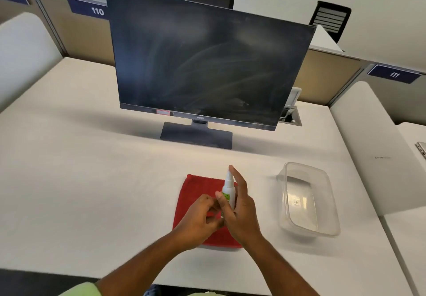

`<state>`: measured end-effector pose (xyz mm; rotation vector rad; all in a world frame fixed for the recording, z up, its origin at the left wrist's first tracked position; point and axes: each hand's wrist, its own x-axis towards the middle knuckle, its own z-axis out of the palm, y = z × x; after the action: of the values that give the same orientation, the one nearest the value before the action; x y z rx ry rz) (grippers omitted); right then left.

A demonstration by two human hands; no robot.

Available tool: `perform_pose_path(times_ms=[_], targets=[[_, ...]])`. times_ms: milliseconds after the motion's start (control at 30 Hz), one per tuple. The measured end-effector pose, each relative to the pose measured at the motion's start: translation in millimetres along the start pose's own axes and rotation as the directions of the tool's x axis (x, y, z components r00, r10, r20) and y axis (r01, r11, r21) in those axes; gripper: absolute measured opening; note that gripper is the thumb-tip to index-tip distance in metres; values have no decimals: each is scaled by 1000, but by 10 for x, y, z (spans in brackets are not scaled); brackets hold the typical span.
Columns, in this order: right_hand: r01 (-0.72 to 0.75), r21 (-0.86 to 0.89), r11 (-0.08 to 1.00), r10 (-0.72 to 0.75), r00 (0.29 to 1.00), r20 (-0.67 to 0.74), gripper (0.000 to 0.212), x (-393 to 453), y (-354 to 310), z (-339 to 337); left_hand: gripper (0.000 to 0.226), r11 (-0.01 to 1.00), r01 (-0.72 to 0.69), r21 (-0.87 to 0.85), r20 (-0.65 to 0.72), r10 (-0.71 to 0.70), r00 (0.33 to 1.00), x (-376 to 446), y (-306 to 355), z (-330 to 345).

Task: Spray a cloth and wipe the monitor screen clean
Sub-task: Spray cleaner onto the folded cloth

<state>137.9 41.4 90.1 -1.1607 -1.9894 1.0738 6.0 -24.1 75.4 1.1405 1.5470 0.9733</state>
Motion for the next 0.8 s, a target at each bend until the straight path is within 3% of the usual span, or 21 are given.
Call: perform_pose_path(times_ms=[133, 300, 500, 633, 800], targets=[[-36, -170, 985, 46, 998, 50, 74, -23, 151, -37, 27, 987, -41, 157, -39, 47, 998, -115, -243, -99], [-54, -324, 944, 128, 969, 211, 75, -110, 222, 95, 39, 863, -41, 504, -184, 153, 971, -149, -597, -374], [-75, -454, 888, 219, 936, 274, 80, -108, 214, 352, 85, 775, -11, 632, -43, 49, 998, -158, -952, -663], [-77, -488, 869, 217, 947, 236, 75, -53, 257, 428, 93, 716, -43, 696, 53, 9, 999, -149, -1023, -752], [-82, -483, 872, 214, 950, 226, 69, 22, 308, 420, 92, 730, -64, 680, 103, -8, 995, -142, -1018, -766]])
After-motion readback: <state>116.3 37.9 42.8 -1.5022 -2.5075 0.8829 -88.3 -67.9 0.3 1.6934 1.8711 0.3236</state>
